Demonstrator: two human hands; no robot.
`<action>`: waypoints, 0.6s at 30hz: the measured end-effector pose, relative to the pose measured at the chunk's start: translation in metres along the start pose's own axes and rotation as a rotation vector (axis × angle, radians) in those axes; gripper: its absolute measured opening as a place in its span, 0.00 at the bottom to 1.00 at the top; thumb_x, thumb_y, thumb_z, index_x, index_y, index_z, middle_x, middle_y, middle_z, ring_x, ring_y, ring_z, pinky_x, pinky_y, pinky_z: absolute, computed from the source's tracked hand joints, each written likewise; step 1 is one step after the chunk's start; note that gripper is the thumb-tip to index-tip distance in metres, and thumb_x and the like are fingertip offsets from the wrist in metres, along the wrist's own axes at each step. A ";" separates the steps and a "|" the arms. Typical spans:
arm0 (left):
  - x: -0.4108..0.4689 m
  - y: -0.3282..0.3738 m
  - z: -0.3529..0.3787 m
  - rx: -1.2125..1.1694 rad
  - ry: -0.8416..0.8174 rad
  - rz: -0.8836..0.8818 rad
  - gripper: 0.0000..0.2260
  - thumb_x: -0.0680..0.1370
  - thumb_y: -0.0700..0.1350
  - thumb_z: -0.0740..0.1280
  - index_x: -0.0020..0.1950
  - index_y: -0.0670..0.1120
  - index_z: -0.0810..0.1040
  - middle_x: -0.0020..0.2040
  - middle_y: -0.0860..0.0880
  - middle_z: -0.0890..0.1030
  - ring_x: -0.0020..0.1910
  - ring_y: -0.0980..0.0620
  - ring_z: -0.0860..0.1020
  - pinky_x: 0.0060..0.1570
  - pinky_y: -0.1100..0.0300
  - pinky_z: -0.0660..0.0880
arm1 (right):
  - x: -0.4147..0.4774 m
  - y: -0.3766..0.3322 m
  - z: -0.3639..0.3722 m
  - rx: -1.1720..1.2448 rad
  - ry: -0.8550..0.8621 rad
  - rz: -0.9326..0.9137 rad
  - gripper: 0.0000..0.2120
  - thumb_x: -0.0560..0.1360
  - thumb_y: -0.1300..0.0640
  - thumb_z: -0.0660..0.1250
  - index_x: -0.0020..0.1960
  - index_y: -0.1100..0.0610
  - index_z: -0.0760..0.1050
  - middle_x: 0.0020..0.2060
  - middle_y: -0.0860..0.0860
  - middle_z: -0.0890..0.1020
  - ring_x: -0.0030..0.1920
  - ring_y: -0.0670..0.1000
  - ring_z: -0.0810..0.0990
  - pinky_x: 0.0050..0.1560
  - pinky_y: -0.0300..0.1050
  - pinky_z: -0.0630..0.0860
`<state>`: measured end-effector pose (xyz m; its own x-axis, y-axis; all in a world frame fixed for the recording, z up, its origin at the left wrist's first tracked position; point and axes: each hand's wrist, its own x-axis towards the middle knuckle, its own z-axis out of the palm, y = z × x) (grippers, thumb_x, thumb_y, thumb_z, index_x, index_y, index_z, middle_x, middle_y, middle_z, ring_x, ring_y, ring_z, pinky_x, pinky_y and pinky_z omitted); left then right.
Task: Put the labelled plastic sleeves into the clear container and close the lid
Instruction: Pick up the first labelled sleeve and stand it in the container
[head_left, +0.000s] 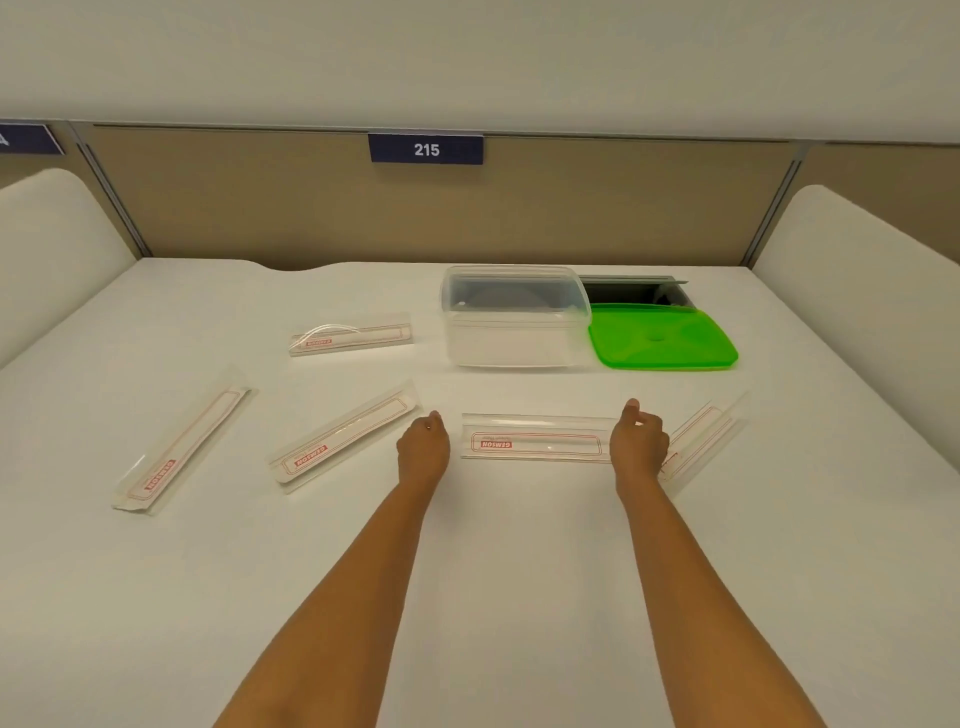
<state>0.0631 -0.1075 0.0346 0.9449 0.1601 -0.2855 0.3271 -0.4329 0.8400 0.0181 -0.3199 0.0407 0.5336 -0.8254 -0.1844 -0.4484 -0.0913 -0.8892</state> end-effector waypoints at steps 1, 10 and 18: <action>0.004 0.004 0.003 -0.007 0.001 -0.028 0.21 0.82 0.49 0.49 0.58 0.37 0.75 0.59 0.39 0.77 0.60 0.40 0.73 0.57 0.54 0.68 | 0.008 -0.001 0.000 -0.038 -0.039 0.029 0.25 0.82 0.46 0.50 0.67 0.64 0.68 0.65 0.63 0.72 0.65 0.63 0.71 0.65 0.56 0.69; 0.026 0.021 0.020 -0.271 -0.097 -0.299 0.20 0.80 0.55 0.56 0.45 0.38 0.75 0.33 0.44 0.73 0.27 0.48 0.71 0.28 0.58 0.73 | 0.045 -0.008 0.000 0.029 -0.460 0.315 0.18 0.82 0.47 0.53 0.52 0.62 0.71 0.33 0.56 0.77 0.30 0.51 0.74 0.32 0.41 0.73; 0.036 0.037 0.019 -0.470 -0.178 -0.280 0.08 0.77 0.40 0.65 0.53 0.37 0.74 0.40 0.43 0.78 0.33 0.49 0.77 0.33 0.63 0.79 | 0.054 -0.024 -0.011 0.301 -0.584 0.218 0.14 0.78 0.71 0.58 0.62 0.71 0.73 0.50 0.65 0.79 0.35 0.49 0.76 0.27 0.29 0.77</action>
<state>0.1093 -0.1342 0.0468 0.8235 0.0423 -0.5657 0.5637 0.0521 0.8244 0.0498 -0.3686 0.0572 0.7905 -0.3642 -0.4924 -0.4160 0.2708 -0.8681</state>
